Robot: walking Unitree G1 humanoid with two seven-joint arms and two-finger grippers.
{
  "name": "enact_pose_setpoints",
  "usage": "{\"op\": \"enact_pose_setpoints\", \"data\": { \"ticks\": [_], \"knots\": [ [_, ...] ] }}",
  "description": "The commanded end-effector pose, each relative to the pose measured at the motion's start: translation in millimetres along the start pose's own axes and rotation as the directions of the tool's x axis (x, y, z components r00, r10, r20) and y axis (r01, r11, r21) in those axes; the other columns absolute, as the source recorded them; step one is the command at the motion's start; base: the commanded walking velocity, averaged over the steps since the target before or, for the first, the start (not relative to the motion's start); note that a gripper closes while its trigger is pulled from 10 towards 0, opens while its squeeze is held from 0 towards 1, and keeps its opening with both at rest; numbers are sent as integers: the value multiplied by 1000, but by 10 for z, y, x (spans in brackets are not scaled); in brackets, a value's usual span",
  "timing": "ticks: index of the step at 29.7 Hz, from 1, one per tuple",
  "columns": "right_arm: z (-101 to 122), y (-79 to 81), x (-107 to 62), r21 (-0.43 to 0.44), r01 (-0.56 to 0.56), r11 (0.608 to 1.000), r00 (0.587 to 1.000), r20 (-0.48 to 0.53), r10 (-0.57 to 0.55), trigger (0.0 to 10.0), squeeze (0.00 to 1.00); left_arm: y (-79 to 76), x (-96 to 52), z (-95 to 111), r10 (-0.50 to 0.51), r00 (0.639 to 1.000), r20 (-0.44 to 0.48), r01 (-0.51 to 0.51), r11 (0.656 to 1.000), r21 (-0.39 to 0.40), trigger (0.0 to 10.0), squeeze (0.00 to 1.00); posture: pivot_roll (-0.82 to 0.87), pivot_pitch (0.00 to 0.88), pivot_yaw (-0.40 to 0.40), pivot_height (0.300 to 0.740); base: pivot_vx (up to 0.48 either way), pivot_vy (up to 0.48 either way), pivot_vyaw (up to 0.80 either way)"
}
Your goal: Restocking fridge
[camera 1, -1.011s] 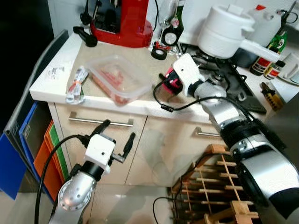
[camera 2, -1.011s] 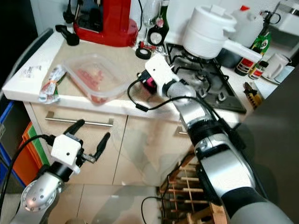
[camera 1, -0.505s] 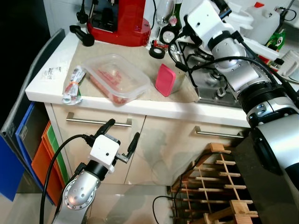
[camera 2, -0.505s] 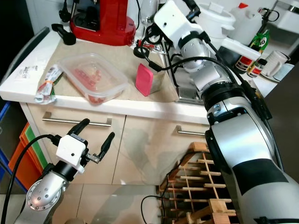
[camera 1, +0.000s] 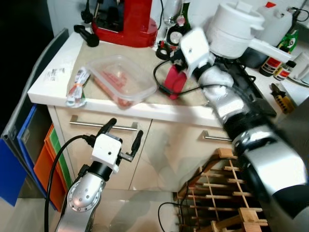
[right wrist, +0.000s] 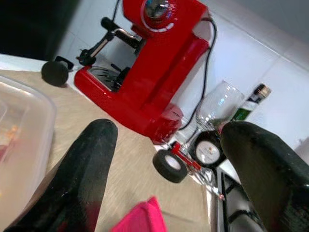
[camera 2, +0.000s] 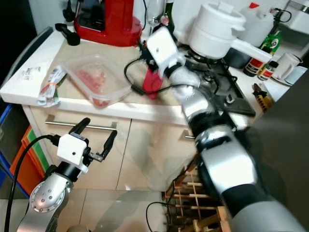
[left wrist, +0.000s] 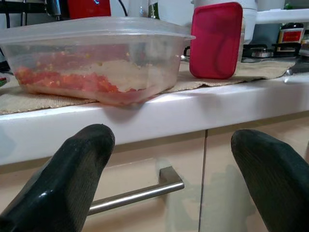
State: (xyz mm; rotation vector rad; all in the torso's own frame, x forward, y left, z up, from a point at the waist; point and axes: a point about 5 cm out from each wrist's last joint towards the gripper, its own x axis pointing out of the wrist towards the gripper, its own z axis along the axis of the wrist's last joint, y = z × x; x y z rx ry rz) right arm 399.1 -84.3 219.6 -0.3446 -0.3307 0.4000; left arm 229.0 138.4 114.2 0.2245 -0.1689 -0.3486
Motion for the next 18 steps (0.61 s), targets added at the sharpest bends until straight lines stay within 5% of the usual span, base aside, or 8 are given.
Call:
{"op": "enact_pose_setpoints", "data": {
  "ticks": [1,3,4,9,18],
  "knots": [
    [8,-94,-21,40,44,998,999,9,-45,10000,0,-51,16,15,-18,1000,5,18,1000,-10,10000,0,174,14,-195,740,0,0,0],
    [-22,-55,-42,55,41,998,999,5,-41,10000,0,-50,19,18,-20,1000,5,20,1000,-9,10000,0,174,14,-195,740,0,0,0],
    [-76,30,-71,163,36,986,999,-20,-33,10000,0,-40,26,25,-21,1000,6,21,1000,-6,10000,0,175,16,-193,740,0,0,0],
    [-70,159,-92,312,-8,950,1000,-16,14,10000,0,-26,26,29,-20,1000,6,20,1000,-3,10000,0,176,17,-192,740,0,0,0],
    [166,464,-152,346,-201,916,978,124,168,10000,0,-24,24,39,-14,1000,9,14,1000,-3,10000,0,180,13,-198,740,0,0,0]
  ]
}}
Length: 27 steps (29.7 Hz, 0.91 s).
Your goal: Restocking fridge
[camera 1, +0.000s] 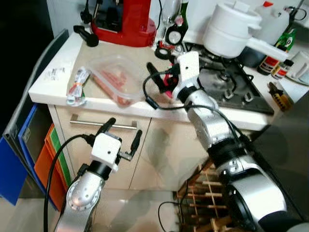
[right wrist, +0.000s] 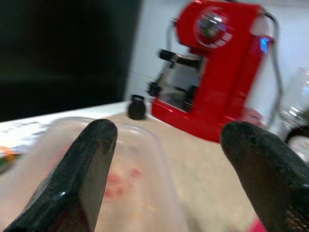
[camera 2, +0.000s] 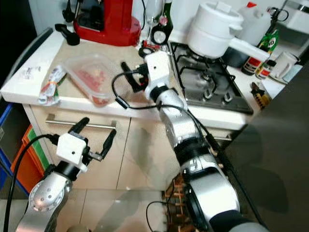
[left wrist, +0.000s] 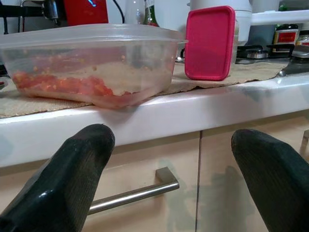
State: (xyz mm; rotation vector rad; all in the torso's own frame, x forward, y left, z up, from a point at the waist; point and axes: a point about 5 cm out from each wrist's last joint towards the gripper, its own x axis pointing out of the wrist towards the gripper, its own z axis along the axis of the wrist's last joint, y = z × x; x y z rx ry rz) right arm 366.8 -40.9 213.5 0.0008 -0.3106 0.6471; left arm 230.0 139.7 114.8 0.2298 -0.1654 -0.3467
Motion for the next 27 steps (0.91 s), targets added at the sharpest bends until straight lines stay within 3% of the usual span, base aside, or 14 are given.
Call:
{"op": "enact_pose_setpoints", "data": {
  "ticks": [1,7,8,11,14,18,25,27],
  "knots": [
    [3,-31,-50,2,-6,1000,1000,-1,6,10000,0,-41,19,38,-15,1000,13,15,1000,-7,10000,0,180,13,-198,740,0,0,0],
    [-28,38,-90,34,-62,997,997,-40,64,10000,0,-46,23,35,-12,1000,14,12,1000,-9,10000,0,185,5,-201,740,0,0,0],
    [-167,26,-119,71,-66,995,989,-126,74,10000,0,-49,28,36,-11,1000,14,11,1000,-9,10000,0,189,1,-201,740,0,0,0],
    [-263,4,-136,98,-55,994,980,-183,72,10000,0,-50,30,36,-10,1000,14,11,1000,-9,10000,0,192,0,-202,740,0,0,0],
    [-357,-67,-134,65,-29,997,969,-245,44,10000,0,-39,36,42,-6,1000,16,7,1000,-7,10000,0,199,0,-203,740,0,0,0],
    [-365,-76,-130,60,-32,998,967,-251,46,10000,0,-38,36,43,-5,1000,16,5,1000,-7,10000,0,201,0,-205,740,0,0,0],
    [-388,-256,-96,-80,-18,997,949,-316,-9,10000,0,-30,41,38,2,1000,16,-2,1000,-7,10000,0,206,3,-209,740,0,0,0],
    [-357,-368,-83,-164,-6,986,941,-333,-49,10000,0,-31,38,32,5,1000,13,-5,1000,-8,10000,0,208,6,-211,740,0,0,0]
  ]
}}
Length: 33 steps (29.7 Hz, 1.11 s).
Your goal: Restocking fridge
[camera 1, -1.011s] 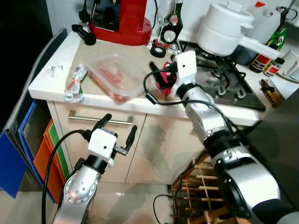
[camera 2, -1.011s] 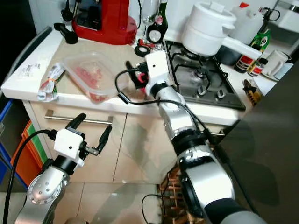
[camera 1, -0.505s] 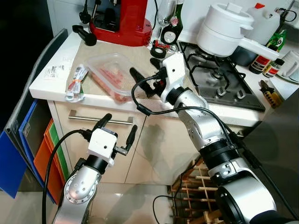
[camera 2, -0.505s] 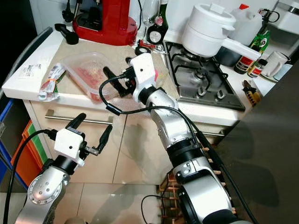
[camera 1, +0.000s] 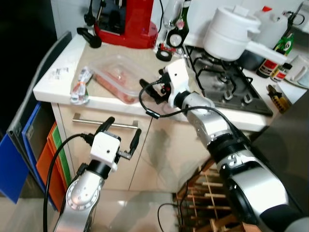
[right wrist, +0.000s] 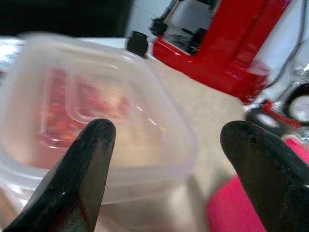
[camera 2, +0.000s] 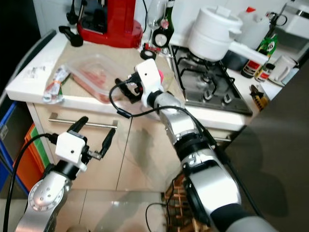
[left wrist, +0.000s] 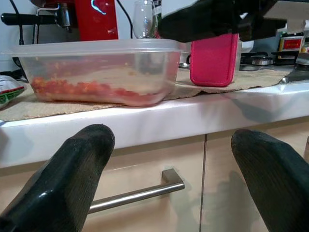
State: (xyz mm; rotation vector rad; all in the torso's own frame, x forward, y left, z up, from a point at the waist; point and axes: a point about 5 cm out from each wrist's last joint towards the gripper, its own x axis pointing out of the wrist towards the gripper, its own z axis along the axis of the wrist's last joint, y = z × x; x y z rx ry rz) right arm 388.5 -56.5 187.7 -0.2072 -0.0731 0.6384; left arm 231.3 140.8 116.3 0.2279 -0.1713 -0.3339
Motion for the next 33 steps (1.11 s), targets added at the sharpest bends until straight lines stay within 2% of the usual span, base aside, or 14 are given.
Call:
{"op": "enact_pose_setpoints", "data": {
  "ticks": [1,6,8,11,14,16,19,20,21,23,26,33],
  "knots": [
    [-101,-151,-61,-49,51,997,996,-65,-54,10000,0,-49,28,22,-8,1000,9,8,1000,-8,10000,0,208,6,-211,740,0,0,0],
    [-112,-249,-80,-60,84,995,992,-88,-90,10000,0,-50,22,18,-7,1000,6,7,1000,-9,10000,0,210,9,-214,740,0,0,0],
    [-127,-305,-91,-37,110,993,988,-105,-113,10000,0,-49,19,16,-6,1000,5,6,1000,-10,10000,0,211,10,-214,740,0,0,0],
    [-157,-397,-116,77,169,983,978,-138,-157,10000,0,-48,17,14,-7,1000,2,7,1000,-9,10000,0,210,13,-214,740,0,0,0],
    [-193,-483,-159,83,220,972,964,-169,-203,10000,0,-47,19,13,-8,1000,0,8,1000,-10,10000,0,209,13,-212,740,0,0,0],
    [-208,-560,-199,53,261,964,952,-183,-247,10000,0,-47,23,13,-9,1000,0,10,1000,-11,10000,0,209,13,-211,740,0,0,0],
    [-169,-714,-264,-93,324,941,925,-179,-336,10000,0,-50,26,12,-13,1000,0,13,1000,-11,10000,0,207,12,-209,740,0,0,0],
    [-169,-714,-264,-93,324,941,925,-179,-336,10000,0,-50,26,12,-13,1000,0,13,1000,-11,10000,0,207,12,-209,740,0,0,0],
    [-140,-780,-290,-189,343,920,911,-170,-375,10000,0,-51,29,13,-13,1000,0,13,1000,-11,10000,0,207,12,-209,740,0,0,0],
    [-75,-843,-302,-283,363,888,899,-145,-414,10000,0,-55,33,18,-15,1000,2,15,1000,-10,10000,0,206,11,-207,740,0,0,0],
    [-54,-855,-301,-298,366,882,898,-138,-419,10000,0,-56,34,19,-15,1000,2,15,1000,-10,10000,0,206,11,-207,740,0,0,0],
    [99,-1038,-356,-415,450,791,847,-82,-525,10000,0,-53,43,24,-14,1000,2,14,1000,-8,10000,0,204,11,-205,740,0,0,0]
  ]
}}
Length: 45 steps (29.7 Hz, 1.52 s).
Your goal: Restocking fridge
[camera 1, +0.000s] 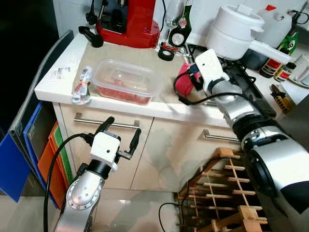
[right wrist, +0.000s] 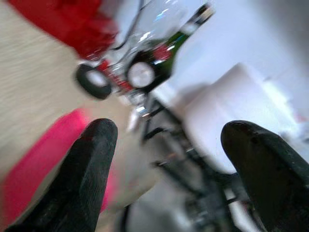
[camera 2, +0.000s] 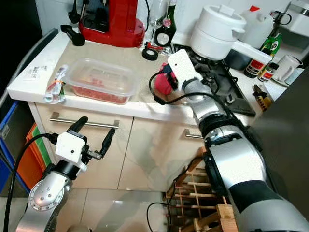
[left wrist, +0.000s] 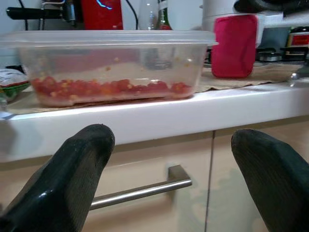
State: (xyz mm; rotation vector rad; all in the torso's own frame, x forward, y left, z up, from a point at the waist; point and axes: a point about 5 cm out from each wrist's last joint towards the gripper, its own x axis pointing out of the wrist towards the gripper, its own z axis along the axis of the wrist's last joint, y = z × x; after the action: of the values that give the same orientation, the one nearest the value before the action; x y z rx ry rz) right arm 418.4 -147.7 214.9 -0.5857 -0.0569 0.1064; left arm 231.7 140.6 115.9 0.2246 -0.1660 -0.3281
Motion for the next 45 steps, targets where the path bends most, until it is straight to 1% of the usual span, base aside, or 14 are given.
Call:
{"op": "enact_pose_setpoints", "data": {
  "ticks": [1,5,9,13,14,15,17,19,24,30,32,35,39,45],
  "knots": [
    [-18,-117,-2,-31,44,999,999,-9,-44,10000,0,-52,40,29,-19,1000,7,19,1000,-3,10000,0,204,11,-205,740,0,0,0],
    [-61,-303,-23,-174,147,974,988,-12,-152,10000,0,-47,49,32,-19,1000,7,19,1000,-2,10000,0,203,11,-204,740,0,0,0],
    [-62,-370,-31,-202,178,963,983,-3,-183,10000,0,-41,53,35,-19,1000,8,19,1000,-2,10000,0,202,10,-202,740,0,0,0],
    [-3,-380,-23,-114,173,978,985,28,-171,10000,0,-26,59,37,-7,1000,0,7,1000,-2,10000,0,204,13,-208,740,0,0,0],
    [12,-332,-15,39,132,990,991,26,-133,10000,0,-11,70,9,17,999,-37,-17,1000,-12,10000,0,208,14,-214,740,0,0,0],
    [12,-332,-15,39,132,990,991,26,-133,10000,0,-11,70,9,17,999,-37,-17,1000,-12,10000,0,208,14,-214,740,0,0,0],
    [42,-251,-16,324,51,945,995,70,-77,10000,0,31,100,6,65,995,-81,-68,997,-38,10000,0,210,19,-221,740,0,0,0],
    [57,-195,-63,412,-18,911,984,166,-56,10000,0,86,154,131,108,993,-51,-111,991,-74,10000,0,203,18,-223,740,0,0,0],
    [-31,-101,-386,471,-16,882,952,277,-131,10000,0,195,306,444,175,983,50,-166,974,-153,10000,0,167,0,-202,740,0,0,0],
    [-125,160,-796,513,-38,858,939,311,-144,10000,0,158,436,588,139,983,119,-126,986,-110,10000,0,147,0,-176,740,0,0,0],
    [-348,341,-1033,455,-82,887,954,295,-63,10000,0,149,500,631,137,983,122,-123,986,-115,10000,0,140,0,-162,740,0,0,0],
    [-585,441,-1165,438,-75,896,974,224,-28,10000,0,161,555,642,144,983,116,-131,985,-114,10000,0,132,0,-156,740,0,0,0],
    [-709,489,-1228,497,-31,867,992,120,-33,10000,0,167,609,663,132,984,121,-115,984,-135,10000,0,119,0,-141,740,0,0,0],
    [-659,469,-1171,547,2,837,995,84,-57,10000,0,169,653,703,108,985,136,-89,987,-136,10000,0,114,0,-130,740,0,332,0]
  ]
}}
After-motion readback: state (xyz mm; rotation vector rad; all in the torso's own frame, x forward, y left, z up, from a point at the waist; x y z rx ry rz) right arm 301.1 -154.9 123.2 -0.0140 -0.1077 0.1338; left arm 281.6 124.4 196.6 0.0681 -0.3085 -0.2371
